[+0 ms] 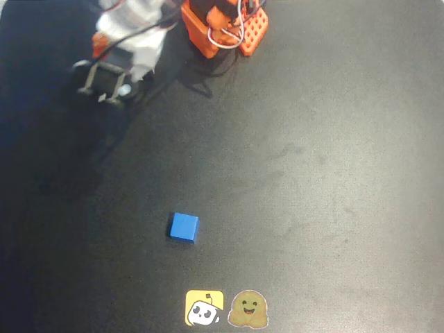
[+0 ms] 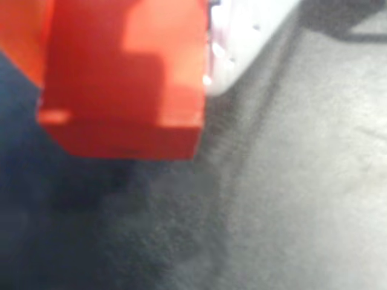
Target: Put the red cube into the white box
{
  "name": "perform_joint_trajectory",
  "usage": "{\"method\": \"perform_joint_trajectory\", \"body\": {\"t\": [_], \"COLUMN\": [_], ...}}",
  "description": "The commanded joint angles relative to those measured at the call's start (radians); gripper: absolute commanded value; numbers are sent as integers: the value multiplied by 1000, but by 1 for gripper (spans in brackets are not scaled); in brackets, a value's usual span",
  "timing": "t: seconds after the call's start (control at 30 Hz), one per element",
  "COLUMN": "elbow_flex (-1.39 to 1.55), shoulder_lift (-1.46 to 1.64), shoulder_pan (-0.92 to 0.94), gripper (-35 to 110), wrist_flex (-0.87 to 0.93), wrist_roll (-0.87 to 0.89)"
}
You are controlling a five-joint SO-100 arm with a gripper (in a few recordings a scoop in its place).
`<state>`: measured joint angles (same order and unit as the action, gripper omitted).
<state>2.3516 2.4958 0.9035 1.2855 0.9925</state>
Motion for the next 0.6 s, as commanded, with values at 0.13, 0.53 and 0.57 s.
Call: {"method": "perform_joint_trajectory", "body": {"t": [0.13, 0.53, 0.57], "elbow_flex": [37, 95, 101], "shoulder_lift": [38, 186, 198], "shoulder_pan": [84, 206, 215], "gripper": [0, 0, 0], "wrist_flex": [5, 86, 98], "wrist_roll": [-92, -201, -201]}}
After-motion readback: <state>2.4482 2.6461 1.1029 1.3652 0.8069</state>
